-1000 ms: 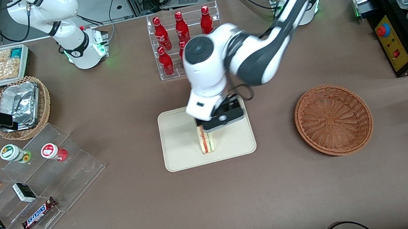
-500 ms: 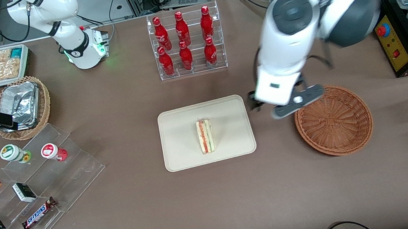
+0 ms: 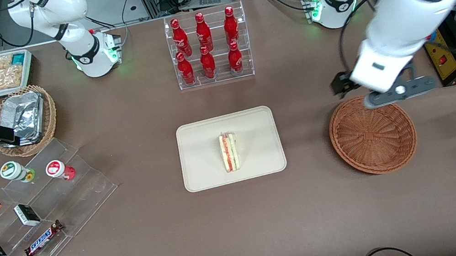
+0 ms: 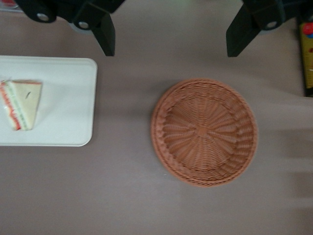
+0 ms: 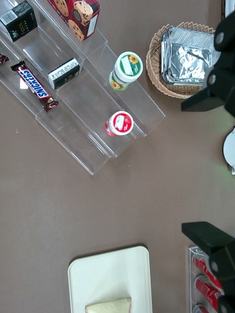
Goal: Place sandwich from basket to tray
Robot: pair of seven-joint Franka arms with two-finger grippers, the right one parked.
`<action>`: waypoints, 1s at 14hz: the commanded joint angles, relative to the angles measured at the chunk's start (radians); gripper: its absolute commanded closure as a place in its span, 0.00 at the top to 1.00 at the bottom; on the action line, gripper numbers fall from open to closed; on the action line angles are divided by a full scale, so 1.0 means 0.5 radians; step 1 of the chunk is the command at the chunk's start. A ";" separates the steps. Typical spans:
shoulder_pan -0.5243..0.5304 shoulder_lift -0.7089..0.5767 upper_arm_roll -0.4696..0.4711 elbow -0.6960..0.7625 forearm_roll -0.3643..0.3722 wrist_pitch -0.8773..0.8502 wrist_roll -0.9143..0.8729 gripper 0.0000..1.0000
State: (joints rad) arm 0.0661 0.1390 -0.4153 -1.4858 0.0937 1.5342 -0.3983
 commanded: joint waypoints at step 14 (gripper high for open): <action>-0.212 -0.226 0.717 -0.118 -0.169 -0.062 0.836 1.00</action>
State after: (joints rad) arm -0.0259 -0.0009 -0.0702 -1.5874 0.0002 1.5035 0.0178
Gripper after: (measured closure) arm 0.000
